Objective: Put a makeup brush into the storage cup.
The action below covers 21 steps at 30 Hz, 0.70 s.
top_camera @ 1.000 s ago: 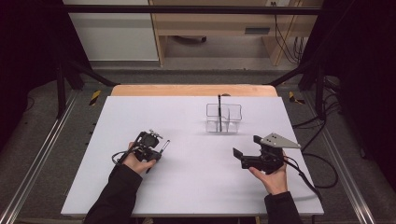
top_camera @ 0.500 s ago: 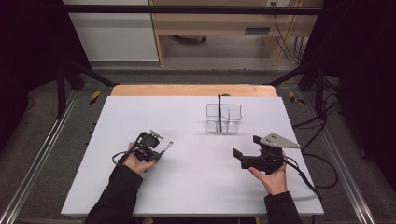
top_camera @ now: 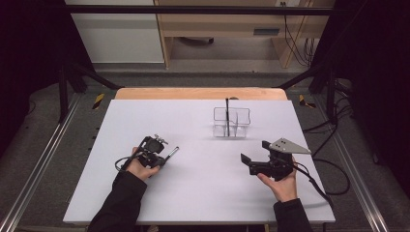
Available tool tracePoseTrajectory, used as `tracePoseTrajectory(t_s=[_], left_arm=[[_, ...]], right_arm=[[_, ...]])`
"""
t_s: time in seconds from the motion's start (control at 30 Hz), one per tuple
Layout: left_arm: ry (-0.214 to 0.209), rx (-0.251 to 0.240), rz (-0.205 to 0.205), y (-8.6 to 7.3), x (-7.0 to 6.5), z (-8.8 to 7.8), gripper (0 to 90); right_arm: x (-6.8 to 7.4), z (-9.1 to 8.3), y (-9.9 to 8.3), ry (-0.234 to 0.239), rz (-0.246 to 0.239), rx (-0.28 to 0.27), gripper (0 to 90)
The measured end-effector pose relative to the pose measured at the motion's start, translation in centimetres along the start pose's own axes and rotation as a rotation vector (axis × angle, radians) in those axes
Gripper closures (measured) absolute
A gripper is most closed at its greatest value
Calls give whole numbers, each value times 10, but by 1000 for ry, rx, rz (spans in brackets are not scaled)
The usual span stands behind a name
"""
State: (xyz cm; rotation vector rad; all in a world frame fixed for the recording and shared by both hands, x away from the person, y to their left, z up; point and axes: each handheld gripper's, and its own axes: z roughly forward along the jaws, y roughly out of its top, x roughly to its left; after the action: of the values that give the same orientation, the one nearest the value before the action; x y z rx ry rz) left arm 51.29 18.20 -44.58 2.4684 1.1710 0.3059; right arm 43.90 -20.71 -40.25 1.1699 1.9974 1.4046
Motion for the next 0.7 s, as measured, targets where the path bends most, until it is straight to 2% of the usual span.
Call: tracePoseTrajectory(t_s=[0.7], left_arm=[[2, -201, -16, -9, -8, -29, 836]], right_arm=[[1, 0, 1, 8, 3, -7, 72]])
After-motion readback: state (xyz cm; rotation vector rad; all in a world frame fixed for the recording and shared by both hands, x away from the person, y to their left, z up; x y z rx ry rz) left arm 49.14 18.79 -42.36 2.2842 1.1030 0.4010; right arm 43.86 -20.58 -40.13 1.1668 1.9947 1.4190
